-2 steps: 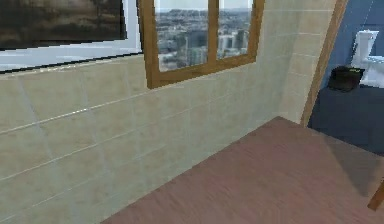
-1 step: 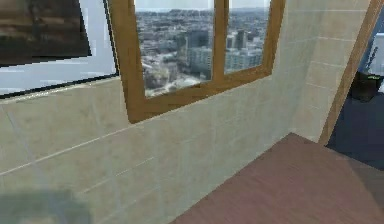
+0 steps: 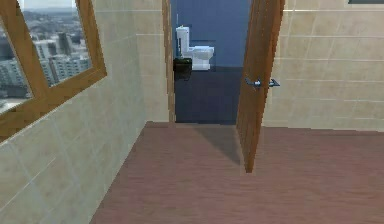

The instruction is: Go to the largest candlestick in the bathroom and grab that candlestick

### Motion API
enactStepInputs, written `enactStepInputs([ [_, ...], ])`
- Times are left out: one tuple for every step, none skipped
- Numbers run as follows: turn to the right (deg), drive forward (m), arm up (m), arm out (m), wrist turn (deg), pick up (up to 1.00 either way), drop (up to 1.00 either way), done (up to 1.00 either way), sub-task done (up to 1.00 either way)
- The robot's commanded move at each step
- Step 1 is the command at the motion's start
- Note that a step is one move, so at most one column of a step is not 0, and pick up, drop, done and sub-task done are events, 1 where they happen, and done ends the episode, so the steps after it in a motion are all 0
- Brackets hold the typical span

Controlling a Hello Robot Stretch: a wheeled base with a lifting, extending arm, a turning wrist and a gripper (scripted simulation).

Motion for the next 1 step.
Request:
enactStepInputs([
  [9.0, 0.00, 0.00, 0.00, 0.0, 0.00, 0.00, 0.00, 0.00],
])
